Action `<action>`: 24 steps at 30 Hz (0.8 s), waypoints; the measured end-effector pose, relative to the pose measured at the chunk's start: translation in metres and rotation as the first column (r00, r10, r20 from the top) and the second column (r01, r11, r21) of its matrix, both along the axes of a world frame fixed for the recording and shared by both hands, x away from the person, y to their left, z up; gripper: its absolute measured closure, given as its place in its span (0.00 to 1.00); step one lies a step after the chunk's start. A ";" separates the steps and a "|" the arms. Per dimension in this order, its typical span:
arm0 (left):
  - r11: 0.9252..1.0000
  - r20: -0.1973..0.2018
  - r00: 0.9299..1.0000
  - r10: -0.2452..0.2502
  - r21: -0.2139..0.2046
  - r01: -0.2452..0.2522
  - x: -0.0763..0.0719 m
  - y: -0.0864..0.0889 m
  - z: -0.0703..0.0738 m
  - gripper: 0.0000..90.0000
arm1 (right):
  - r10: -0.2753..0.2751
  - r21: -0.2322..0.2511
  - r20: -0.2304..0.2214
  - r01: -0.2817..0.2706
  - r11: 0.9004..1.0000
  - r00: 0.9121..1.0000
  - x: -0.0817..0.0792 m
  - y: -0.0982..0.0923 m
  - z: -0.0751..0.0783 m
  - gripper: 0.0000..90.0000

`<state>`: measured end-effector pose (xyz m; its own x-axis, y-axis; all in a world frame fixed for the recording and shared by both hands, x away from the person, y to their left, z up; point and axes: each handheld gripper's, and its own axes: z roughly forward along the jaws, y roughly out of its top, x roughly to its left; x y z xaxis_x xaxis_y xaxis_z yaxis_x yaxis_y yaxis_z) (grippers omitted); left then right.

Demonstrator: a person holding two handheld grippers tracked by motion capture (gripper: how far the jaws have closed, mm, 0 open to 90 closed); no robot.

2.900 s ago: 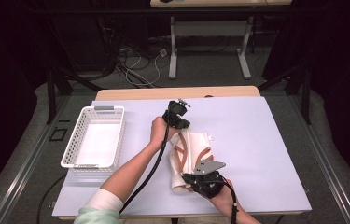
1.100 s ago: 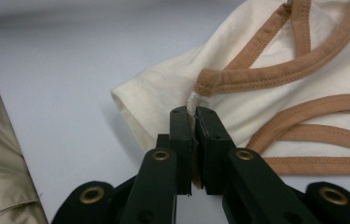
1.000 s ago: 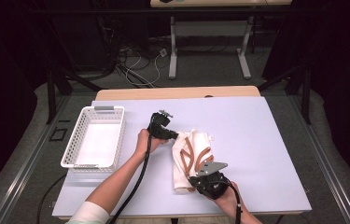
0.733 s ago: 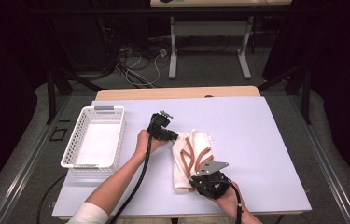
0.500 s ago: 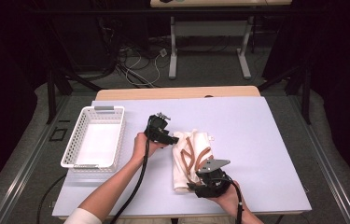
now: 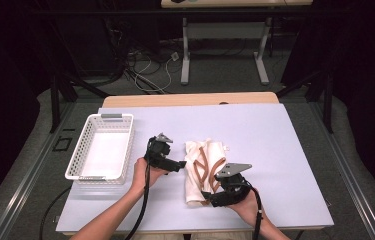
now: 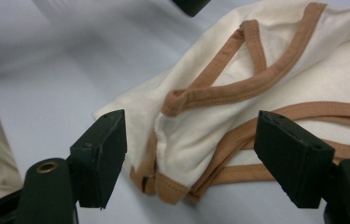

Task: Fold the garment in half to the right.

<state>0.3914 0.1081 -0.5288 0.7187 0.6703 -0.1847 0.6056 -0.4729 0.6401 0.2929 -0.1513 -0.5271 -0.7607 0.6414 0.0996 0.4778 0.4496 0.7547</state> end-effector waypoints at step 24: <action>0.998 0.021 0.998 -0.059 -0.002 0.060 -0.057 0.020 -0.015 0.01 | -0.070 -0.074 0.056 0.074 0.994 0.996 0.061 0.018 0.001 0.50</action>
